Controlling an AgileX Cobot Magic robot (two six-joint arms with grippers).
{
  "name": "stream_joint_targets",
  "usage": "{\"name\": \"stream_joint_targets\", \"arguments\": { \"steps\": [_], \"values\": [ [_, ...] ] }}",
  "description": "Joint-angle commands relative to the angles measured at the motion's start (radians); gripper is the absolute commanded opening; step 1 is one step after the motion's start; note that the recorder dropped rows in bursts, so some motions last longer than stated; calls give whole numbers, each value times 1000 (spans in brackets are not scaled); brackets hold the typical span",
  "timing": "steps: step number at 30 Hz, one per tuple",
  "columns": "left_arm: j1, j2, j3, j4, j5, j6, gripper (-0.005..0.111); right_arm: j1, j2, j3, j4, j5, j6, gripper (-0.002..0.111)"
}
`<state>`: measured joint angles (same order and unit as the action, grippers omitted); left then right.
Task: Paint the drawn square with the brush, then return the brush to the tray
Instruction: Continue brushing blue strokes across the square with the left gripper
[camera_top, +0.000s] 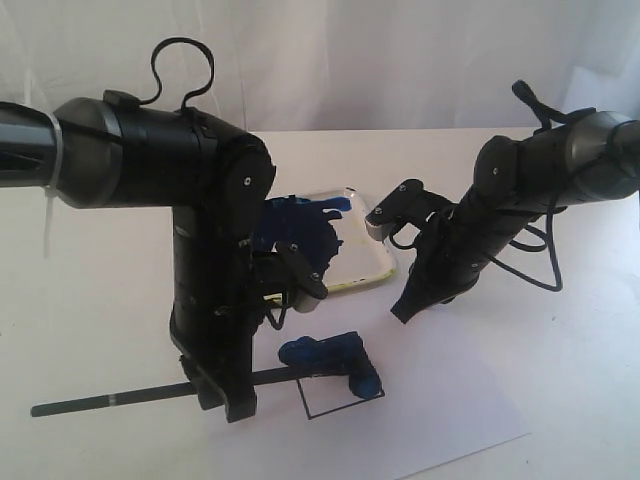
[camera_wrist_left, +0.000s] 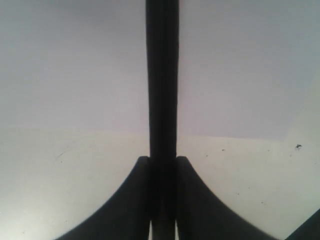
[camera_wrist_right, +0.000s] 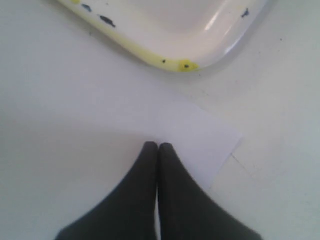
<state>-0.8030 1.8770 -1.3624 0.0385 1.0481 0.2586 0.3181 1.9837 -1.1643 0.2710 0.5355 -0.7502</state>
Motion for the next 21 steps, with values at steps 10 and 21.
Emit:
{"name": "stream_joint_targets", "arguments": {
  "steps": [10,21],
  "values": [
    [-6,-71,-11,12,66,7,0,0,13,2,-18,8,-13,0],
    [-21,-8,-9,-12,75,4,0,0,13,2,-18,8,-13,0]
  ]
}}
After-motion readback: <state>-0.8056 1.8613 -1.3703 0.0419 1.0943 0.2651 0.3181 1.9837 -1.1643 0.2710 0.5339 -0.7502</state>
